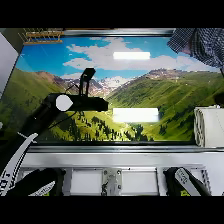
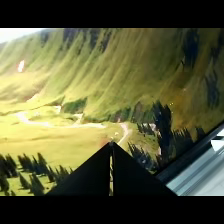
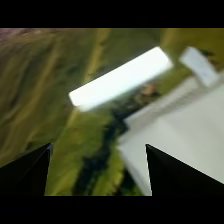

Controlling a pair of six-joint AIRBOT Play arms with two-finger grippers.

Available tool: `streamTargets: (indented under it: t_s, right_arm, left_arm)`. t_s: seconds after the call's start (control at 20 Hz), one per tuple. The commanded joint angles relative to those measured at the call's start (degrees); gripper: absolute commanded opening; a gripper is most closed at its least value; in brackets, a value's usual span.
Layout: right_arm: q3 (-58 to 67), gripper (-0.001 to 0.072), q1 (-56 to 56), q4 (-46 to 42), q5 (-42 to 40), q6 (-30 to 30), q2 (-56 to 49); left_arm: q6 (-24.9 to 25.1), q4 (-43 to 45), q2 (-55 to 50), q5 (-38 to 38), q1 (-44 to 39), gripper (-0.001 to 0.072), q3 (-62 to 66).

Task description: Fold the clothes and pants, and hang the long-sleeved shirts on hangers.

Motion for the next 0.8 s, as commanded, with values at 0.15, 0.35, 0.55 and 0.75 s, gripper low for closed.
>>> streamTargets:
  t_s: [0.15, 0.35, 0.55, 0.75]
  right_arm:
    - [0.26, 0.063, 40.37, 5.46, 1.11, -3.45, 0.26]
    - [0.26, 0.063, 57.55, 5.05, -4.44, -3.5, -1.97]
    - [0.26, 0.0629, 61.86, 5.09, -4.46, -3.48, -3.54]
    - [0.26, 0.0027, 61.7, 5.05, -4.5, -3.5, -3.74]
  left_arm:
    - [-4.44, 0.0, 5.33, 0.57, 6.27, 0.0007, -5.66]
    - [-5.81, -0.04, 9.16, 0.31, 8.7, 0.0007, -9.14]
    - [-5.81, -0.04, 11.47, 0.92, 8.74, 0.0007, -9.14]
    - [-5.81, 0.02, 12.37, 0.81, 8.74, 0.0007, -9.14]
